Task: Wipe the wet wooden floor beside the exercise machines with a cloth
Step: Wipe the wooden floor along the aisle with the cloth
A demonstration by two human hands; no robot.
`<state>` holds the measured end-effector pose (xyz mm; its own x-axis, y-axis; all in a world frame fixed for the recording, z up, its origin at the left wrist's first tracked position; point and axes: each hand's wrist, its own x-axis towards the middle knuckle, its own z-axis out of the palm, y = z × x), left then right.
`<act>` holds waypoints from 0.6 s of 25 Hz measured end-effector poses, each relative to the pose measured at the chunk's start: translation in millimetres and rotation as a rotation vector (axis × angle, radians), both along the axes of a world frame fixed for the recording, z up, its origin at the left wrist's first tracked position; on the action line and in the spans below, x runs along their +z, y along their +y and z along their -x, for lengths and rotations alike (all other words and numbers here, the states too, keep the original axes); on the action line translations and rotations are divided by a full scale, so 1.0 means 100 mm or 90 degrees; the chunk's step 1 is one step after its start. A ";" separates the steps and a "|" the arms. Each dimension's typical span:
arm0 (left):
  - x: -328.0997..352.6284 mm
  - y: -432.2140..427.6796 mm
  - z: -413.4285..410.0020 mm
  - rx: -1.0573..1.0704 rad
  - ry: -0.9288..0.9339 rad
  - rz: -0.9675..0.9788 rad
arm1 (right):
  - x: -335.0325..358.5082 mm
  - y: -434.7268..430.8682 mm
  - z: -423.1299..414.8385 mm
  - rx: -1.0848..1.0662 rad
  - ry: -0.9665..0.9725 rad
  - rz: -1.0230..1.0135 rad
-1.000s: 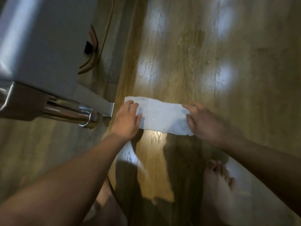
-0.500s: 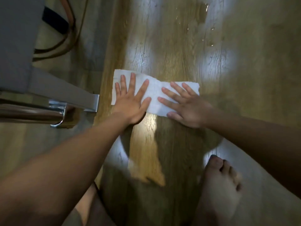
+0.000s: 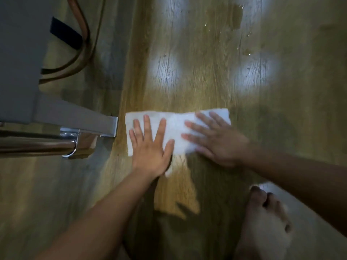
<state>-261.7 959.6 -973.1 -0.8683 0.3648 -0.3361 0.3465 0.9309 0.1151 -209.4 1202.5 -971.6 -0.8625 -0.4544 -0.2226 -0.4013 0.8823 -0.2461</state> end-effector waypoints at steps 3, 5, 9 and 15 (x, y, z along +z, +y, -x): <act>0.05 0.32 0.70 -0.005 -0.041 0.023 | -0.02 0.12 0.62 -0.101 0.005 -0.026; 0.05 0.31 0.68 0.020 -0.047 0.019 | -0.03 0.00 0.58 -0.133 0.007 -0.028; 0.04 -0.15 -0.19 0.026 -0.019 0.013 | -0.03 -0.31 -0.25 -0.010 0.020 0.026; -0.01 -0.02 0.42 -0.009 0.011 0.028 | -0.04 -0.05 0.41 -0.042 -0.001 -0.011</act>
